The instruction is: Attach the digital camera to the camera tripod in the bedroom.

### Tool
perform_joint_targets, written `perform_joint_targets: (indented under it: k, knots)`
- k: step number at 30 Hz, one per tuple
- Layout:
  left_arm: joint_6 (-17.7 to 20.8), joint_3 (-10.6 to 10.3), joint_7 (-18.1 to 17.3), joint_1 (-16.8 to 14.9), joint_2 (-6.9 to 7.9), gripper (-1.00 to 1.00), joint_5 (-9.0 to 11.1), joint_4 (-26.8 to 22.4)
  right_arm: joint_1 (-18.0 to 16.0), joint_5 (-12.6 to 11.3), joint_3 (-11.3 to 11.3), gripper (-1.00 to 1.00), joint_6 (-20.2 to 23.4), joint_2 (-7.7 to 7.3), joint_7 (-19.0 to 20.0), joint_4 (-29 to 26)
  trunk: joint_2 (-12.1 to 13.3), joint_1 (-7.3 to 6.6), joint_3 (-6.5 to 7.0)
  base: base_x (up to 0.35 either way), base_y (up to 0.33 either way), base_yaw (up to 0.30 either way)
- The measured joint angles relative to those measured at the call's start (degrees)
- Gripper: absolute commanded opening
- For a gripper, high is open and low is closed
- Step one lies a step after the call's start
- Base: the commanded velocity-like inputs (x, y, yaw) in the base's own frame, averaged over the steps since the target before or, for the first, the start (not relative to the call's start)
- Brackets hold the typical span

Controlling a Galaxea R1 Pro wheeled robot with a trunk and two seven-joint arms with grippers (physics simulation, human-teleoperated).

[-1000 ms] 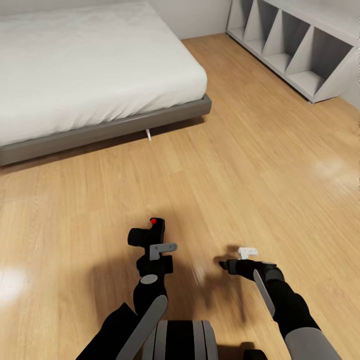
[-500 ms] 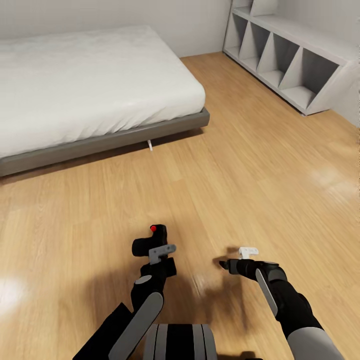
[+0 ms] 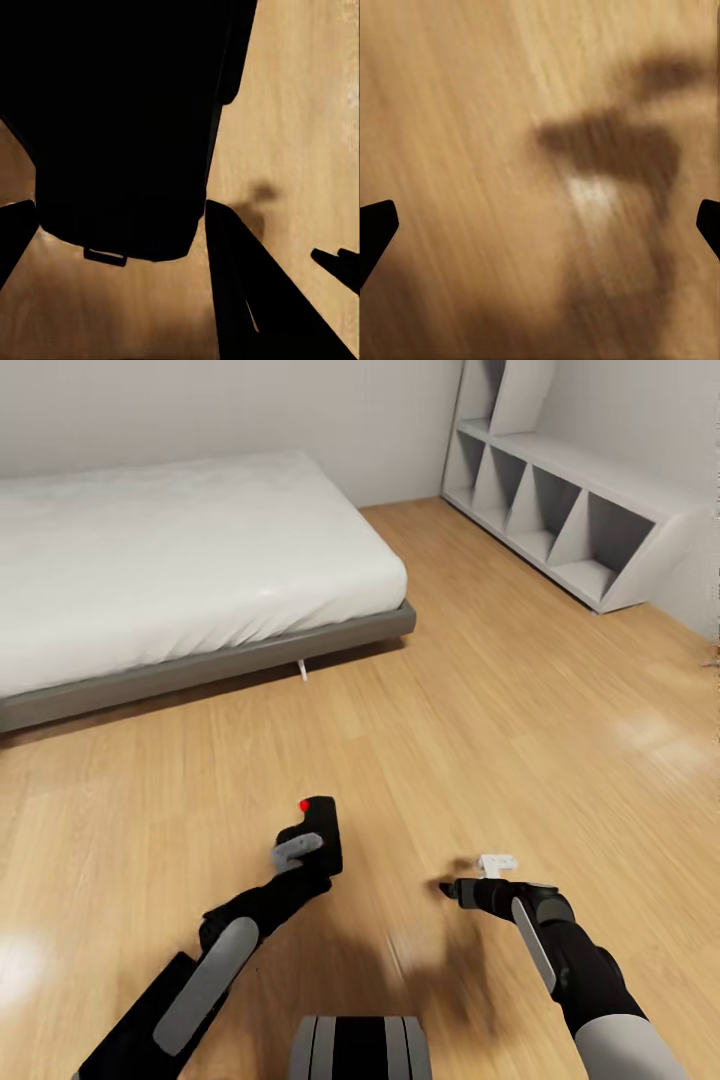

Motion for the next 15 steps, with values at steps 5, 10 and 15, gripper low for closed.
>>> perform_joint_targets:
  k: [5, 10, 15]
  knots:
    - [-0.2, 0.4, -20.9, 0.0, 9.94, -1.0, 12.5, 0.3, 0.0, -0.2, -0.1, 1.0, 0.1, -0.09, 0.1, 0.0, 0.1, -0.13, 1.11, 0.0, 0.0, 0.0]
    - [-0.2, 0.4, -28.6, 0.0, 11.65, -1.0, 14.2, 0.5, 0.0, -0.2, -0.1, 1.0, 0.1, -0.1, 0.1, 0.0, 0.1, -0.26, 2.21, 0.0, 0.0, 0.0]
    - [-0.1, 0.4, -32.3, 0.0, 12.14, -1.0, 14.5, 0.6, 0.0, -0.2, -0.1, 1.0, 0.1, -0.1, 0.1, 0.0, 0.2, -0.39, 3.32, 0.0, 0.0, 0.0]
